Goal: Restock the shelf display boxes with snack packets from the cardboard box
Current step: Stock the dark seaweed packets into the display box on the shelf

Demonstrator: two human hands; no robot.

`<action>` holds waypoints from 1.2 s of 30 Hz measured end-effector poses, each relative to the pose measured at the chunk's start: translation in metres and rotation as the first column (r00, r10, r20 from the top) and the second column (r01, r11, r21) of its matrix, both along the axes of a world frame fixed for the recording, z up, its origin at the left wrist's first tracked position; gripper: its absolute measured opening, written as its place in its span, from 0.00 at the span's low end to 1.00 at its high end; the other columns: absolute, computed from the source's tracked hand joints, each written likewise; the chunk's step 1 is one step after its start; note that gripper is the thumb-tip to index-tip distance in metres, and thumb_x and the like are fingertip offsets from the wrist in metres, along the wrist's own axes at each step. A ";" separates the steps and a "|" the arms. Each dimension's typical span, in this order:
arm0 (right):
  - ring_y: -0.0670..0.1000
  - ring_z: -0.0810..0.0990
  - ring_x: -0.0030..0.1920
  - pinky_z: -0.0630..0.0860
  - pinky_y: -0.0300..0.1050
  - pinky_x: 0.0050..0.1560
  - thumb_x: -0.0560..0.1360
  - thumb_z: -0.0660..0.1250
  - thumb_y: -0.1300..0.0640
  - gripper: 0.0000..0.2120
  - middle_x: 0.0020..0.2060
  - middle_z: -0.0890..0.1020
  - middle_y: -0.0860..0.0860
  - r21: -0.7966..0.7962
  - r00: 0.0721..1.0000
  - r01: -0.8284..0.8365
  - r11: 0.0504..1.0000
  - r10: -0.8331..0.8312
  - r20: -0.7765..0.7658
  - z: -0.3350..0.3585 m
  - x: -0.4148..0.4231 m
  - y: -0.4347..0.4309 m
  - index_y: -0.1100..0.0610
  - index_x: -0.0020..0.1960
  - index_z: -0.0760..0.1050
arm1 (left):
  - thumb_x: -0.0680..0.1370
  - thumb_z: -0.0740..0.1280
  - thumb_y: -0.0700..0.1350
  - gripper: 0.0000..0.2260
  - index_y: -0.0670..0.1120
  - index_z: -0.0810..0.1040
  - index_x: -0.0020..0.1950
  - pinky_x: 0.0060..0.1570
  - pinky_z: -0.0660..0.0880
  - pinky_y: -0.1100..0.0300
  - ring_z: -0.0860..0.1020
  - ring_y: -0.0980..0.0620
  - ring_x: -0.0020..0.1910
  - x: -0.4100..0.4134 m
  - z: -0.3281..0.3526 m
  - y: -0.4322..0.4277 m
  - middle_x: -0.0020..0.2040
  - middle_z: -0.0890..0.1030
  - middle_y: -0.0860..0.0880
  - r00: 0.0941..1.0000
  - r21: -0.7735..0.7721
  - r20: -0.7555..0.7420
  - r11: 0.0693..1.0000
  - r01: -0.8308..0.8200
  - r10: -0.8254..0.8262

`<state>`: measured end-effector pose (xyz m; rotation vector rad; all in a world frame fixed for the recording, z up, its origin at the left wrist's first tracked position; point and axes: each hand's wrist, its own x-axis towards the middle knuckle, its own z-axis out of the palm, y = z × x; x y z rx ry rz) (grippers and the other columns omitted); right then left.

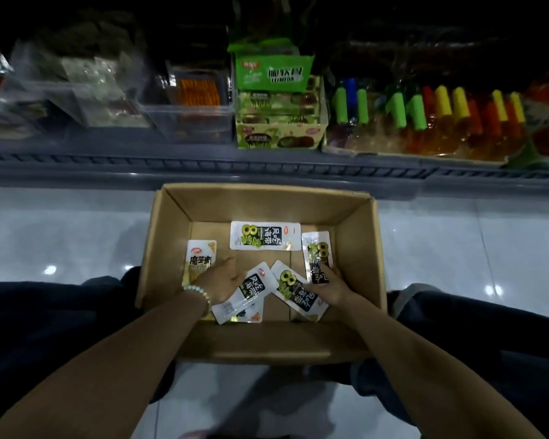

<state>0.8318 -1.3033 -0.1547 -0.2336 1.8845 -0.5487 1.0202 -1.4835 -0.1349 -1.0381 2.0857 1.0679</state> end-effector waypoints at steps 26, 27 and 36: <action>0.51 0.79 0.39 0.74 0.31 0.31 0.72 0.73 0.61 0.10 0.43 0.82 0.57 -0.092 0.975 0.209 0.974 -0.215 -0.062 -0.027 0.030 -0.002 0.65 0.51 0.79 | 0.77 0.69 0.44 0.11 0.40 0.80 0.56 0.52 0.76 0.55 0.80 0.46 0.53 0.004 -0.041 0.012 0.52 0.83 0.43 0.974 0.147 -0.096 0.970 -0.191 0.206; 0.49 0.78 0.36 0.74 0.32 0.30 0.73 0.72 0.60 0.08 0.41 0.81 0.56 -0.110 0.973 0.226 0.968 -0.230 -0.027 -0.024 0.029 -0.003 0.64 0.49 0.79 | 0.78 0.68 0.45 0.11 0.40 0.81 0.55 0.52 0.77 0.54 0.80 0.45 0.52 0.005 -0.041 0.011 0.52 0.83 0.42 0.979 0.152 -0.085 0.973 -0.171 0.185; 0.42 0.79 0.27 0.74 0.32 0.28 0.76 0.68 0.60 0.06 0.35 0.80 0.52 -0.205 0.949 0.316 0.926 -0.307 0.071 0.024 0.022 -0.008 0.63 0.46 0.77 | 0.80 0.63 0.42 0.06 0.43 0.75 0.56 0.59 0.75 0.49 0.79 0.46 0.56 -0.004 0.014 -0.003 0.57 0.80 0.44 0.924 0.233 -0.159 0.923 -0.307 0.348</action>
